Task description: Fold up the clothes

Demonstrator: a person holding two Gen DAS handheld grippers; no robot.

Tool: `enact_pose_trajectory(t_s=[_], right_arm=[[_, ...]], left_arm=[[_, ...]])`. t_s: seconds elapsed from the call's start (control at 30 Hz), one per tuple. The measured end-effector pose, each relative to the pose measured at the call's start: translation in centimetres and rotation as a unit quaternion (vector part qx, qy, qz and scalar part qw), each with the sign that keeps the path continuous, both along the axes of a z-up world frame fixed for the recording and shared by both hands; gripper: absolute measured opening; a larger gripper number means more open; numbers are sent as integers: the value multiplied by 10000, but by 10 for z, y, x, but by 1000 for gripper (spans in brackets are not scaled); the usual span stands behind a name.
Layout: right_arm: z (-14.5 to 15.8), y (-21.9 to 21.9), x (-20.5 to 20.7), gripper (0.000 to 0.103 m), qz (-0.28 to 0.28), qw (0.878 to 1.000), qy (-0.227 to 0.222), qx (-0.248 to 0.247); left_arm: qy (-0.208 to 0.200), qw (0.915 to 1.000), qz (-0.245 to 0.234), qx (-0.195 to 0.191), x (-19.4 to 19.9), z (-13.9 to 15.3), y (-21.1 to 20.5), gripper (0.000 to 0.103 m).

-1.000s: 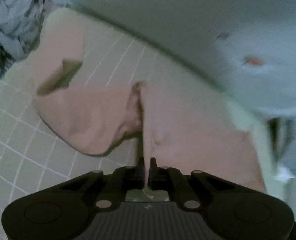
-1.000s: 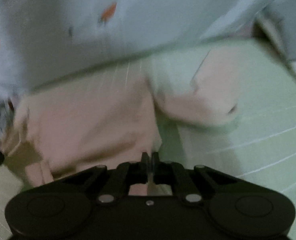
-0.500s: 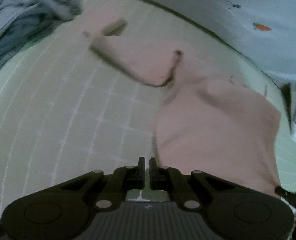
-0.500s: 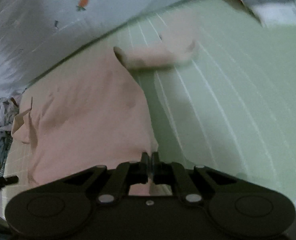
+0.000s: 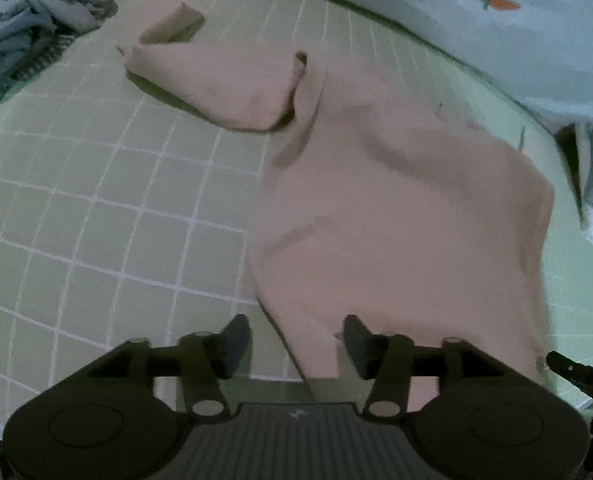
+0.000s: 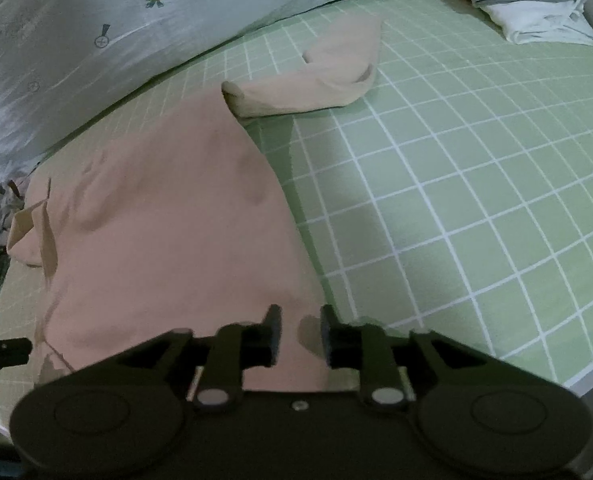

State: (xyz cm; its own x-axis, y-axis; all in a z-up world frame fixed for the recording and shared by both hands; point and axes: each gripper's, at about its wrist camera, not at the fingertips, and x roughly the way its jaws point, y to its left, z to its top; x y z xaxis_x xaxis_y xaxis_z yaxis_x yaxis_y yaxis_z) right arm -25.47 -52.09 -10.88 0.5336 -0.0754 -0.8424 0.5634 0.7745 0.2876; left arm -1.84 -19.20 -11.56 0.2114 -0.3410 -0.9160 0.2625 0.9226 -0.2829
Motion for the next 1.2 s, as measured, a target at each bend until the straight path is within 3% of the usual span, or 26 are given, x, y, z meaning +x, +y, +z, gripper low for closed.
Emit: enact_pose_trajectory(t_s=[0.1,0.17,0.2,0.27,0.33,0.47,0.57,0.7,0.77,0.87,0.9,0.93,0.97,1.0,1.03,1.07,1.13,1.2], right_arm=[[-3,2,2,36,66,10000,26,24],[-5,3,3,41,147,9999,37,46],[-7,3,5,43,164,9998,52,62],[-11,4,7,43,175,9998,103,87],[-15,5,8,42,213,9996,170,73],[-17,12,10,3,497,9980,331,-212],[-16,16,4,3,536,9976,404,-165],[-15,22,-5,2,661,9962,544,-137],[-14,22,-7,2,692,9958,601,-31],[-12,22,-8,4,772,9950,640,12],[-12,21,-8,5,778,9951,608,12],[-12,18,-7,8,756,9956,562,10],[-11,15,-6,16,724,9961,495,9],[-8,11,-7,31,697,9967,410,-9],[-5,7,-7,39,654,9973,333,-67],[-2,2,-7,51,607,9977,275,-140],[3,-7,-7,66,523,9981,174,-281],[5,-19,-8,95,404,9986,-16,-337]], left_arm=[[100,9999,20,6,-6,-6,-7,55],[149,9999,18,37,-10,-8,-8,50],[152,9999,11,80,-12,-9,-8,42],[144,9998,-40,111,-17,-11,-7,5],[105,9998,-97,146,-23,-13,-5,3],[51,9995,-84,305,-31,-10,8,2],[79,9989,58,469,-36,-9,27,2],[388,9981,412,225,-43,-15,56,3],[400,9979,402,309,-45,-14,56,4],[228,9978,399,470,-45,-7,49,14],[154,9975,449,518,-43,-4,46,20],[61,9973,492,548,-40,1,43,34],[-35,9969,533,575,-38,6,40,53],[-165,9962,625,591,-34,12,36,65],[-301,9951,724,606,-31,17,32,89],[-420,9943,795,575,-27,21,27,98],[-553,9932,882,516,-15,24,16,98],[-487,9933,869,580,-2,21,0,99]])
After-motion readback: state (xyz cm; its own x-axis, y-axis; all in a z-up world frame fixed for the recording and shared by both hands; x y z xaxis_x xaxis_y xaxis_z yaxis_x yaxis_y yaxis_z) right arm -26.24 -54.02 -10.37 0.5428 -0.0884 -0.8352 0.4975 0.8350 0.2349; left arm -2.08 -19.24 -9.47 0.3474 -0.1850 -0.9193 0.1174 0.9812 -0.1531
